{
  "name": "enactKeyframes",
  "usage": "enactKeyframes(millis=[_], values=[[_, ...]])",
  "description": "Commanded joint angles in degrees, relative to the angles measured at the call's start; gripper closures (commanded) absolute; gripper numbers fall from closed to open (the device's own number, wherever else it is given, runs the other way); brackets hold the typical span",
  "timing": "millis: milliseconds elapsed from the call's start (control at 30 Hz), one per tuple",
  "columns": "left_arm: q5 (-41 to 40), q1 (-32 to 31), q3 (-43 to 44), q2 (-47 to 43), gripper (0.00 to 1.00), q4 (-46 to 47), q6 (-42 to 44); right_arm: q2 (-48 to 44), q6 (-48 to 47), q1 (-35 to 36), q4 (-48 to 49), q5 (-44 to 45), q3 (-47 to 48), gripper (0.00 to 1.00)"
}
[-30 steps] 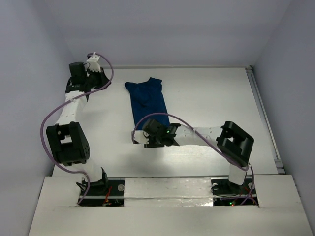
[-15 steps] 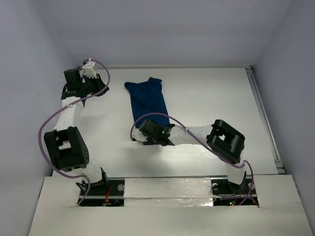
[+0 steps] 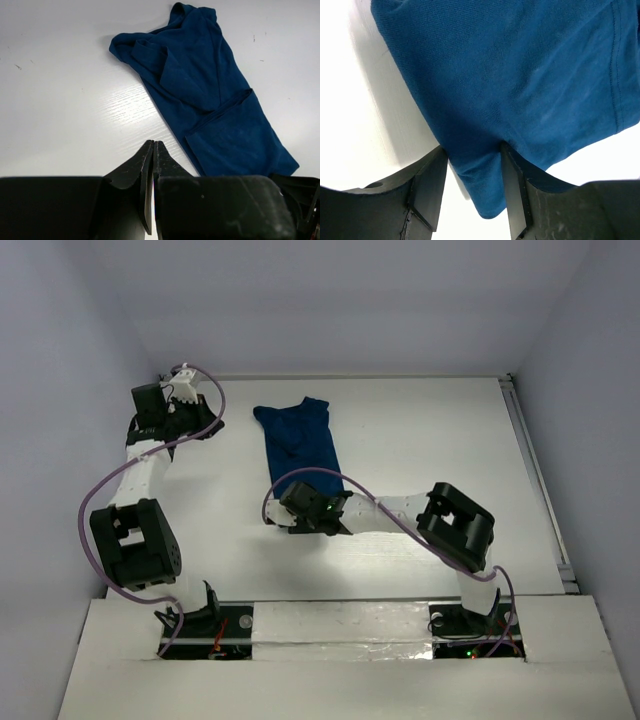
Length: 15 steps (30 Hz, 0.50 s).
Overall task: Fold and stack the t-shirts
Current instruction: Grab one side of the 2/3 rectangular tshirt with right arm
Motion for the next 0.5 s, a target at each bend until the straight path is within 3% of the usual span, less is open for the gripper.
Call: enactKeyframes(millis=[0, 467], values=[[2.2, 0.0, -0.9, -2.0, 1.00, 2.6, -0.5, -1.4, 1.7, 0.3, 1.0, -0.2, 1.8, 0.48], [4.6, 0.0, -2.5, 0.1, 1.00, 3.1, -1.6, 0.0, 1.6, 2.0, 1.7, -0.3, 4.3, 0.47]])
